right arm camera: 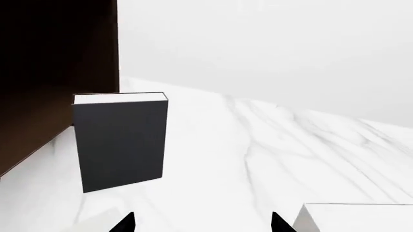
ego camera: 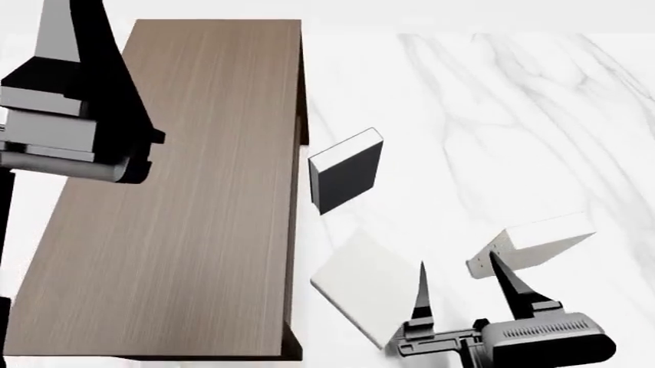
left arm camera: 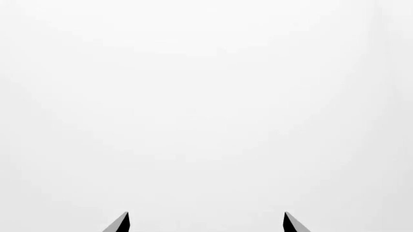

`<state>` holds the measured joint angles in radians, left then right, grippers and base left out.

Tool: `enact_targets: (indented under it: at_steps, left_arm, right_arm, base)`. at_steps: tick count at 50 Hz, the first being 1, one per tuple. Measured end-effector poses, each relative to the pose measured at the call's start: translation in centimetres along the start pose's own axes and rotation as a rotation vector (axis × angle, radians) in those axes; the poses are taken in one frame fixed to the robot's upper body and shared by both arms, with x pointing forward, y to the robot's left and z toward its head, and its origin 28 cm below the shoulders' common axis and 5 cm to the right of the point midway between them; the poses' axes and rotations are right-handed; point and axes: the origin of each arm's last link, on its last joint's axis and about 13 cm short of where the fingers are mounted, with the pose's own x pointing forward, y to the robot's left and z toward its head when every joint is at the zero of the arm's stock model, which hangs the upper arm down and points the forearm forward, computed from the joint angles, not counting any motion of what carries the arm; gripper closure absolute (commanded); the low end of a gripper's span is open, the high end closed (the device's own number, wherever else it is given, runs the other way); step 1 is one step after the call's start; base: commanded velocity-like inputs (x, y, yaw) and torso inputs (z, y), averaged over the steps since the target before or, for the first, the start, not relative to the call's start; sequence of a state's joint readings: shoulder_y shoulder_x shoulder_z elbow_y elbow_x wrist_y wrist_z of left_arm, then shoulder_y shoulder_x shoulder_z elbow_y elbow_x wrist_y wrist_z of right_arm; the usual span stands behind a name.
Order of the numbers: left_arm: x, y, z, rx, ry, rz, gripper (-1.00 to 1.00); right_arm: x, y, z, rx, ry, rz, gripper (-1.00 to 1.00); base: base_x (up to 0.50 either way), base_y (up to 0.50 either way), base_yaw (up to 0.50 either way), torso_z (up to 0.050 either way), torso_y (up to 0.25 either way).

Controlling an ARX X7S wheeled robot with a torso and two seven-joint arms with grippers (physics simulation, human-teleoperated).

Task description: Pick up the book on the right and place it under the cabinet shelf.

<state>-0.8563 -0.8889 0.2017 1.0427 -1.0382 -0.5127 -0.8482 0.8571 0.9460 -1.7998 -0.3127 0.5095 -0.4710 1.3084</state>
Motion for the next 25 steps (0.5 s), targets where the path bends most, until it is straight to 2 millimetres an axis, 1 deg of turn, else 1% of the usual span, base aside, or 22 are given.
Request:
enact_targets:
  at_steps: [7,17,25]
  left_arm:
    - [0.0,0.0,0.8,0.002,-0.025,-0.003,-1.00]
    - [0.3,0.0,2.6,0.012,-0.083,-0.035,-1.00]
    - [0.0,0.0,3.2,0.013,-0.094,-0.035,-1.00]
  right_arm:
    - [-0.3,-0.2,-0.5,0.000,-0.006,-0.026,-1.00]
    - [-0.5,-0.5,-1.1,0.000,-0.006,-0.057,-1.00]
    - [-0.7,-0.9,-1.9,-0.006,0.004,-0.101,-1.00]
  base:
    - [0.00,0.00,0.00,0.000,0.000]
    - [0.00,0.00,0.00,0.000,0.000]
    - [0.00,0.00,0.00,0.000,0.000]
